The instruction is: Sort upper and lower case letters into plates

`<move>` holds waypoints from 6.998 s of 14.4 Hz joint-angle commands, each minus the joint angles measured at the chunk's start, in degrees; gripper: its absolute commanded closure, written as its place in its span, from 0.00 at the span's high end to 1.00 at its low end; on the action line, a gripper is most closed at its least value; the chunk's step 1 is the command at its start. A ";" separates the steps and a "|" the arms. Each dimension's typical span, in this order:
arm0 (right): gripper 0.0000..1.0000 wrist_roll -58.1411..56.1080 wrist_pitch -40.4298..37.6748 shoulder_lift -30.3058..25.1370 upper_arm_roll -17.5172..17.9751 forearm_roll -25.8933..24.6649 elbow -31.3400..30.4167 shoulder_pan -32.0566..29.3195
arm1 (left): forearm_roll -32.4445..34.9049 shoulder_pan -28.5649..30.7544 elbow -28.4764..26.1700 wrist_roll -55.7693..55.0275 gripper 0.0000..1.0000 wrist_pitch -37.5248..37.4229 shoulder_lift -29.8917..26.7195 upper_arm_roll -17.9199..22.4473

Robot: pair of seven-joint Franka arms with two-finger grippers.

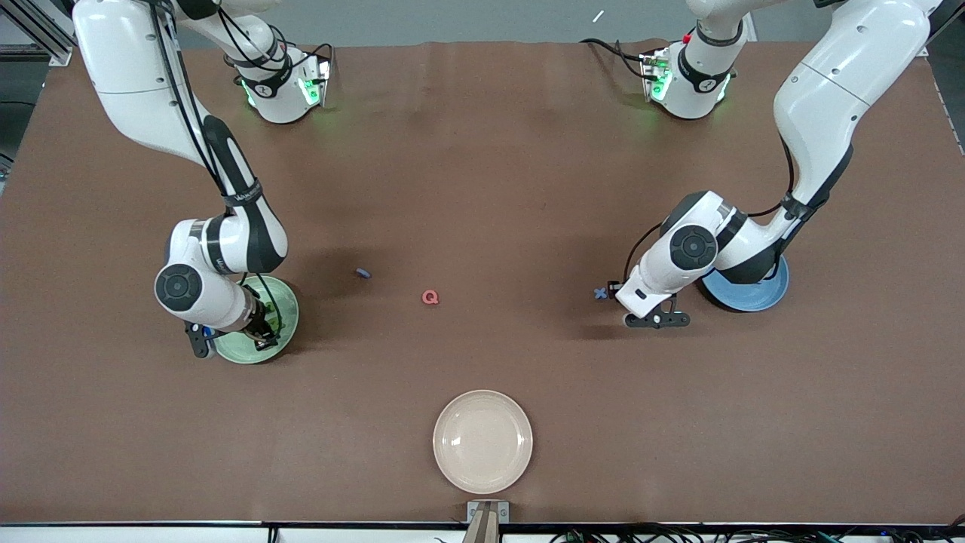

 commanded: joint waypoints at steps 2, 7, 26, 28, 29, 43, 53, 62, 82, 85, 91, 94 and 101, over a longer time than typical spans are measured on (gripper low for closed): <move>1.00 -4.16 -22.23 -4.87 0.74 0.14 8.49 -1.30 | 3.57 -0.43 1.75 -2.69 0.48 -0.52 1.46 0.31; 1.00 -2.07 -27.49 -6.54 1.10 13.40 12.40 -0.08 | 3.84 -0.52 2.29 -4.44 0.32 -0.52 1.82 0.32; 1.00 39.25 0.37 -10.59 0.83 9.38 -12.04 16.62 | 3.49 22.02 -5.08 8.80 0.08 -12.29 -5.65 -12.67; 0.98 39.95 0.64 -10.50 0.83 9.47 -12.04 17.50 | 3.66 29.24 -7.46 13.37 0.08 -12.91 -6.53 -16.45; 0.97 40.04 0.72 -10.41 0.83 9.47 -12.04 18.11 | 3.66 31.97 -8.25 15.48 0.08 -13.00 -6.62 -17.60; 0.61 40.22 4.59 -6.20 0.83 8.24 -12.13 19.88 | 19.22 40.43 -11.87 18.75 0.09 -7.12 -0.38 -17.18; 0.00 40.05 4.95 -4.87 0.83 8.24 -12.13 19.44 | 18.78 41.05 -11.87 20.86 0.96 -8.51 -2.66 -18.14; 0.00 18.90 -6.36 -7.77 0.57 7.97 -2.82 7.76 | 11.05 49.05 -11.43 14.92 0.99 -23.72 -2.40 -38.26; 0.06 -2.06 6.18 -5.67 -1.01 -2.58 -9.05 -4.47 | 8.41 -3.86 6.15 -21.94 0.87 -7.47 5.07 -6.46; 1.00 -1.36 5.74 -5.93 -1.01 -2.49 -9.05 -4.03 | 8.76 -3.86 5.98 -21.94 0.76 -6.41 5.68 -5.84; 1.00 0.49 1.43 -6.37 -0.84 -2.49 -8.26 -3.41 | 8.85 -3.86 5.71 -21.94 0.60 -6.32 6.30 -5.75; 0.91 -0.38 1.43 -6.46 -0.75 -2.57 -7.39 -3.41 | 8.93 -3.77 5.54 -21.94 0.52 -6.23 6.30 -5.75; 0.00 -0.82 2.04 -5.40 -0.75 -2.49 -1.94 -4.29 | 8.85 -3.77 5.54 -25.71 0.17 -6.32 6.30 -5.75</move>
